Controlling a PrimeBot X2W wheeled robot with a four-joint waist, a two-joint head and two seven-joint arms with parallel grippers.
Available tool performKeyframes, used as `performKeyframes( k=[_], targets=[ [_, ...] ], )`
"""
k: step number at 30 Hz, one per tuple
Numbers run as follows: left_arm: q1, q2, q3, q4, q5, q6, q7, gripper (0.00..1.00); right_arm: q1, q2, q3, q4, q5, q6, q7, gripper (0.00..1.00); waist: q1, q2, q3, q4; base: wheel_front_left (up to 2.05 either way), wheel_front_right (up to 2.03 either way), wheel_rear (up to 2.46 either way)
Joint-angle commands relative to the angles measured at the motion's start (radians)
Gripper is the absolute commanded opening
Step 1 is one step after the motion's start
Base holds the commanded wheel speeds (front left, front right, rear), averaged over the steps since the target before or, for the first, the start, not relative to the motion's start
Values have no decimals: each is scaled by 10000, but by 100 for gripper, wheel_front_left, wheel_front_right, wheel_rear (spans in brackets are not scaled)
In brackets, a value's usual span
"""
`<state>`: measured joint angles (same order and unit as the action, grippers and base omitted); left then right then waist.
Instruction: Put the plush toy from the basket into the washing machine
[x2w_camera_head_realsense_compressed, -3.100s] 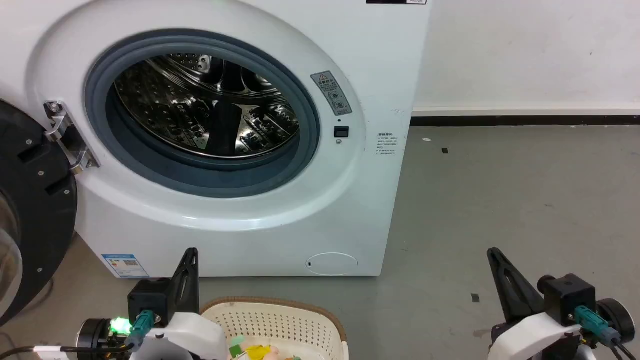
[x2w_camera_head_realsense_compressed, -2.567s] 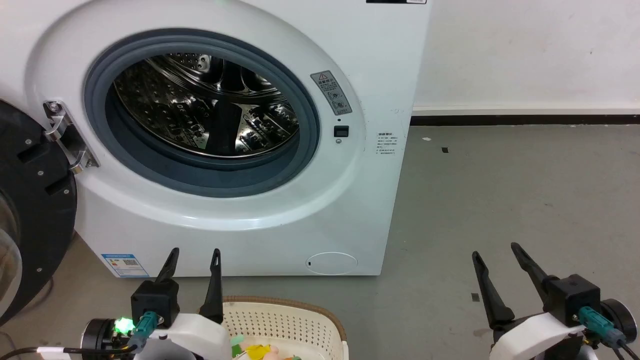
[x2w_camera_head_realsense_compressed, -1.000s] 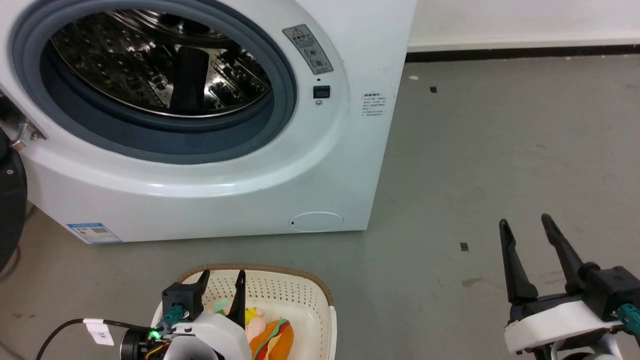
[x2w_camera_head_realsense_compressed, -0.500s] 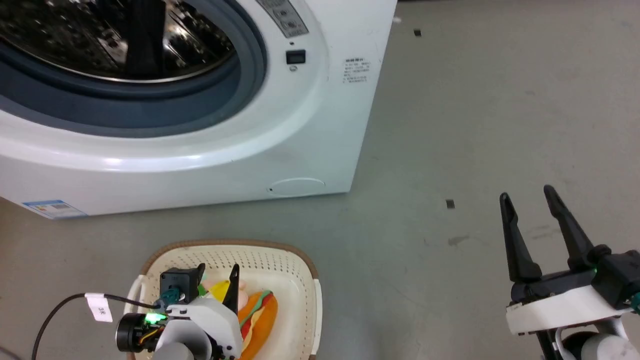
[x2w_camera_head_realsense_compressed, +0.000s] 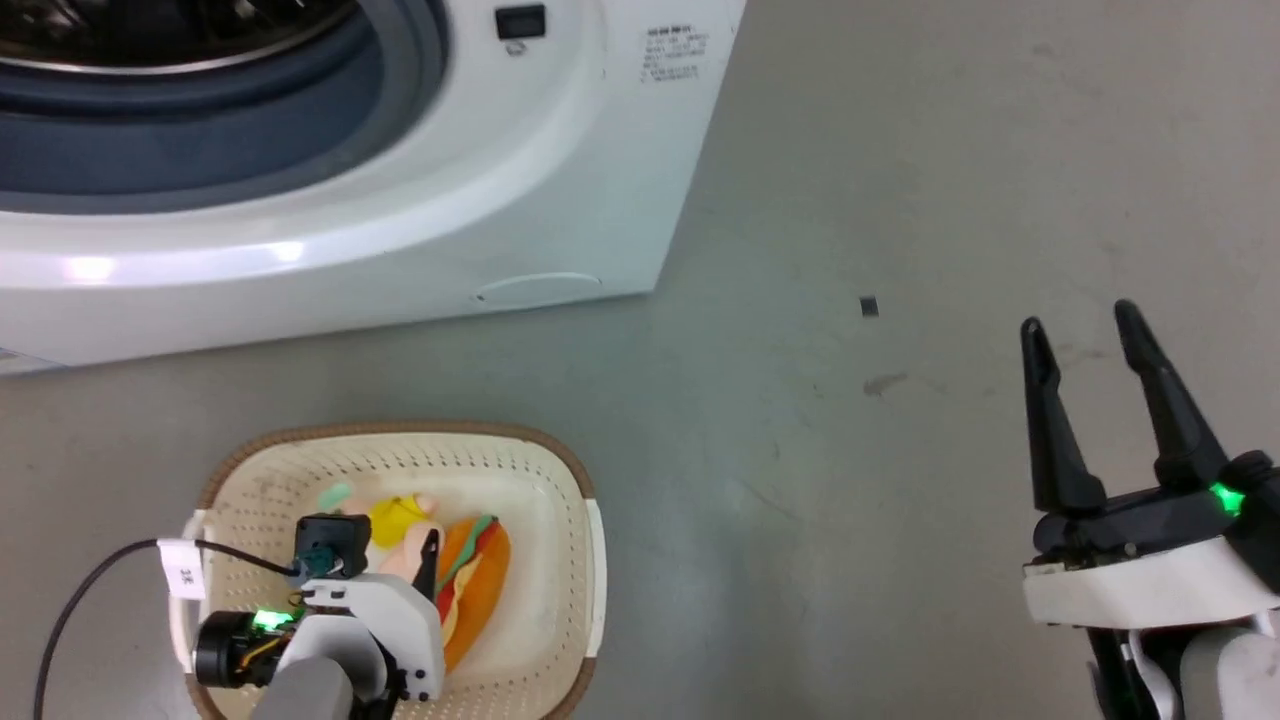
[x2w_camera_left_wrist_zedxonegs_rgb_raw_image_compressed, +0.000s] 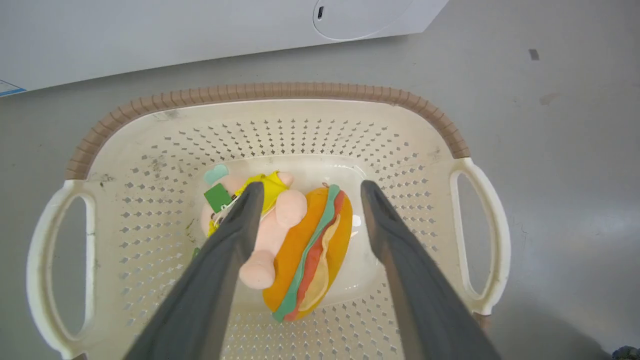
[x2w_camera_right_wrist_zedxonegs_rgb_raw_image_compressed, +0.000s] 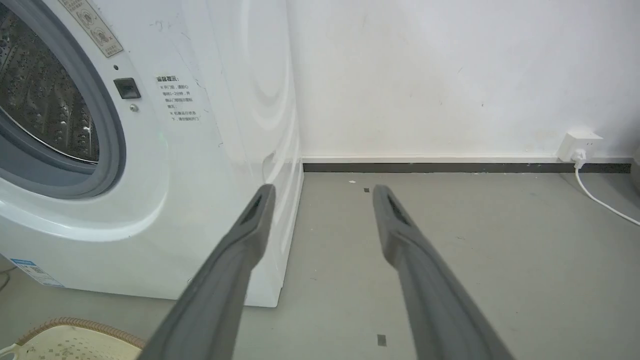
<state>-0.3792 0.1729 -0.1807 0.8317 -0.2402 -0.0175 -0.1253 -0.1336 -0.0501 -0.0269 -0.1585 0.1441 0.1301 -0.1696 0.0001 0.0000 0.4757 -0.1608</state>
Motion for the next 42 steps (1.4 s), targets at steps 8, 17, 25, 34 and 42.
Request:
performKeyframes(
  k=[8, 17, 25, 34, 42],
  targets=[
    [-981, 624, -551, 1210, -93, 14, 239, 100, -454, -1, -122, -390, 306, 4, -259, 100, -1, 0, 1352, -502, 0, 0, 0],
    [-1921, 887, -1100, 2182, -161, -79, 582, 100, -761, -1, -145, -657, 530, 5, -447, 100, -1, 0, 2338, -719, 0, 0, 0],
    [-2601, 1144, -1714, 3032, -114, -115, 803, 100, -980, -1, -177, -868, 724, 5, -615, 100, -1, 0, 3130, -959, 0, 0, 0],
    [-3313, 1452, -2079, 3971, -386, -32, 812, 100, -1238, -1, -224, -1060, 967, 6, -802, 100, -1, 0, 4008, -1218, 0, 0, 0],
    [-3763, 1620, -2445, 4569, -479, -23, 831, 100, -1420, -1, -239, -1260, 1007, 6, -922, 100, -1, 0, 4595, -1495, 0, 0, 0]
  ],
)
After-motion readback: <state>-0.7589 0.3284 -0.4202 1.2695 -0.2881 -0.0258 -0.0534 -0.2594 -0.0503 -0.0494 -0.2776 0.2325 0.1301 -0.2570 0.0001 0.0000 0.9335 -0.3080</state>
